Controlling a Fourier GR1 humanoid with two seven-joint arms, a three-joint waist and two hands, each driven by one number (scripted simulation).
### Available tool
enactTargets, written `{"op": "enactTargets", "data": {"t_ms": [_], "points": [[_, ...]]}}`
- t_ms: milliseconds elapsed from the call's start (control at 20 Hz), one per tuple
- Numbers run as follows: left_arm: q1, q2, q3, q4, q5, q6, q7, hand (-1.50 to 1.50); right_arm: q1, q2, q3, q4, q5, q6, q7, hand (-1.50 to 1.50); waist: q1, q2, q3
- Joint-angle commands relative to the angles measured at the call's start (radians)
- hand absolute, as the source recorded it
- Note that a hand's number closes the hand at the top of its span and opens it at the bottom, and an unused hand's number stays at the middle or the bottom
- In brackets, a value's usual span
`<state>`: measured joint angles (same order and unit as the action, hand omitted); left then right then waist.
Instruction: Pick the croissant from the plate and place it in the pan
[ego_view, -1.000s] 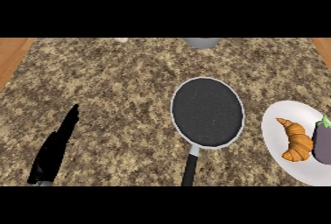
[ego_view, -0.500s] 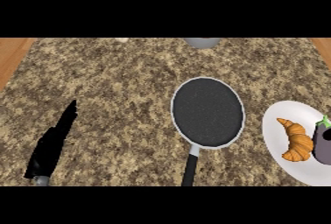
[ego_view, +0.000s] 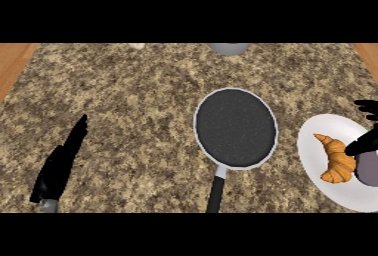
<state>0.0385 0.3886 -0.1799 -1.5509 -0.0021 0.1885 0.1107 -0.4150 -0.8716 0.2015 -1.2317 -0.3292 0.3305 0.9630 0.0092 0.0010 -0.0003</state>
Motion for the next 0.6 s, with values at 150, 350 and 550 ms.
{"op": "enactTargets", "data": {"t_ms": [150, 350, 550], "points": [[0.089, 0.025, 0.034, -0.08, 0.005, -0.042, -0.012, 0.0, -0.062, 0.05, 0.023, 0.049, 0.037, 0.059, 0.13, -1.5, 0.008, -0.001, 0.0], [-0.046, -0.041, 0.046, 0.068, -0.021, -0.028, -0.027, 0.0, -0.04, 0.087, 0.043, 0.094, 0.084, 0.069, 0.099, -1.5, -0.004, 0.001, 0.0], [0.075, -0.035, 0.038, -0.008, -0.041, -0.028, -0.062, 0.0, 0.048, 0.051, 0.028, 0.061, 0.085, 0.076, 0.071, -1.5, -0.006, -0.002, 0.0]]}}
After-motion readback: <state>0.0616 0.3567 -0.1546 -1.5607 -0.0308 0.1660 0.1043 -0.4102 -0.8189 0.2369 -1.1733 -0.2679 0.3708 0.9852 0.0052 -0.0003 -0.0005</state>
